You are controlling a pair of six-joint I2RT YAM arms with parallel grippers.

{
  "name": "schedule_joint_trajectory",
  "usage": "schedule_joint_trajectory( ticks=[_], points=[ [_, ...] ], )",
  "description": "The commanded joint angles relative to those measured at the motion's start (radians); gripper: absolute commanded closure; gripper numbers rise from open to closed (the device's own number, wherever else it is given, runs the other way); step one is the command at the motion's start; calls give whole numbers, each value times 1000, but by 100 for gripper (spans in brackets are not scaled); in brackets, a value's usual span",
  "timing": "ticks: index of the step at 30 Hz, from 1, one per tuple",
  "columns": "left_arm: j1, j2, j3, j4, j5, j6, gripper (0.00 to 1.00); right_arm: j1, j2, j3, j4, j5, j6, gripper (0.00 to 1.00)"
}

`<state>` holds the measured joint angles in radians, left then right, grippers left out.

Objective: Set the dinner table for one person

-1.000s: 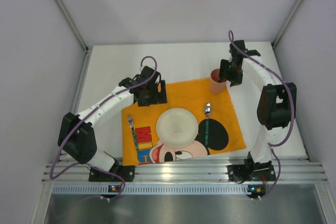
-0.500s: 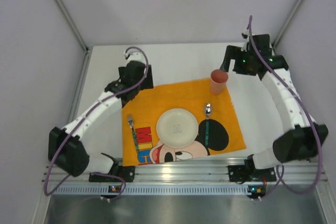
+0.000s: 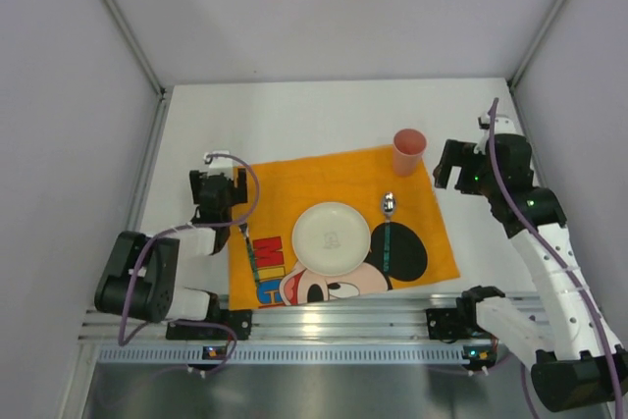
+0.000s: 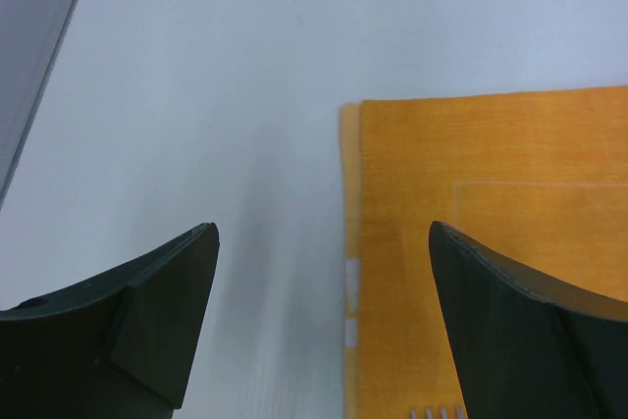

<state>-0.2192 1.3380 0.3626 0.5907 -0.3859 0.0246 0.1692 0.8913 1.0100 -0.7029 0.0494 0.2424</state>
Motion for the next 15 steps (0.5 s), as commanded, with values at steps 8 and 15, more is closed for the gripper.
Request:
schedule_joint_trajectory(
  ticks=[8, 15],
  points=[
    [207, 231, -40, 485, 301, -84, 4, 12, 99, -13, 63, 55, 13, 0],
    [208, 228, -47, 497, 306, -84, 1, 12, 190, -77, 198, 72, 61, 0]
  ],
)
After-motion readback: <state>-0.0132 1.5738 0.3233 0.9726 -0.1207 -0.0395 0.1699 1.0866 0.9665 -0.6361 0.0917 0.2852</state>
